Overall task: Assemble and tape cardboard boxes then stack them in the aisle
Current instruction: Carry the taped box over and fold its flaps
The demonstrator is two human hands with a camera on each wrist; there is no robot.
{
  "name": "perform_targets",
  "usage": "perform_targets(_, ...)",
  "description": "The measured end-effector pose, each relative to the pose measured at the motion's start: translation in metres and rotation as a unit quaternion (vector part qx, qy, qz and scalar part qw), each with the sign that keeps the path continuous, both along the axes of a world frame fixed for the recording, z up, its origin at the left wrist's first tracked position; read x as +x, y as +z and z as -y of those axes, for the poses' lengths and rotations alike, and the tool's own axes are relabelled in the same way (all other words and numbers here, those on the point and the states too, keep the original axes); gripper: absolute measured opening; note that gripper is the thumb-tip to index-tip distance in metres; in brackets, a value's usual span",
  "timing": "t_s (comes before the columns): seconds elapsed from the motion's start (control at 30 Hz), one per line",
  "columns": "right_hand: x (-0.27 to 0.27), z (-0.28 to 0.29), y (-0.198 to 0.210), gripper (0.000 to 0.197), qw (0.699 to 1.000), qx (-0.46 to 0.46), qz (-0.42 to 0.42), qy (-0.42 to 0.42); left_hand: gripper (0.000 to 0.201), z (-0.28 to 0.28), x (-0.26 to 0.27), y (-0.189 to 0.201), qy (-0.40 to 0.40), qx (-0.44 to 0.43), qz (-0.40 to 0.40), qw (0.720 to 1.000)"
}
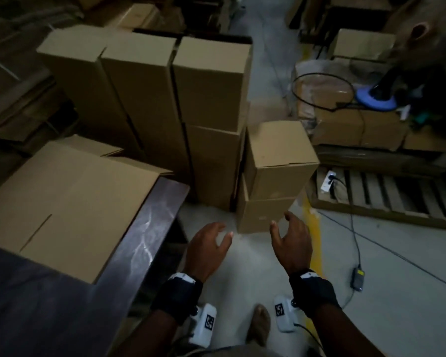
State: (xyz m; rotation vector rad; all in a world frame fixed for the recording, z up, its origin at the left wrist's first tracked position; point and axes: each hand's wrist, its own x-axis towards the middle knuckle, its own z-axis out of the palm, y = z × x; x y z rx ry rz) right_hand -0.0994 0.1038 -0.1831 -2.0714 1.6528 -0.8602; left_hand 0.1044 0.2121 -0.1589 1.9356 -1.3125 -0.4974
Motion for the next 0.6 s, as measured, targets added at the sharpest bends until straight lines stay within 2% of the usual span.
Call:
perform_targets(0.2, -0.065, 0.077, 0.008, 0.051, 0.999, -0.012, 0.019, -0.032, 0.044, 0.094, -0.062, 0.016, -0.038, 0.002, 0.004, 0.999)
perform_targets(0.3, -0.078, 0.112, 0.011, 0.046, 0.999, -0.017, 0.029, -0.034, 0.036, 0.129, -0.077, 0.020, -0.046, -0.001, 0.011, 0.999)
perform_targets(0.43, -0.080, 0.162, 0.004, 0.047, 0.999, -0.005, 0.033, -0.033, 0.032, 0.172, -0.078, 0.016, -0.054, -0.001, 0.020, 0.998)
perform_targets(0.6, -0.072, 0.241, -0.010, 0.054, 1.000, 0.006, 0.013, -0.011, 0.031, 0.245, -0.054, -0.004, -0.014, 0.014, -0.019, 1.000)
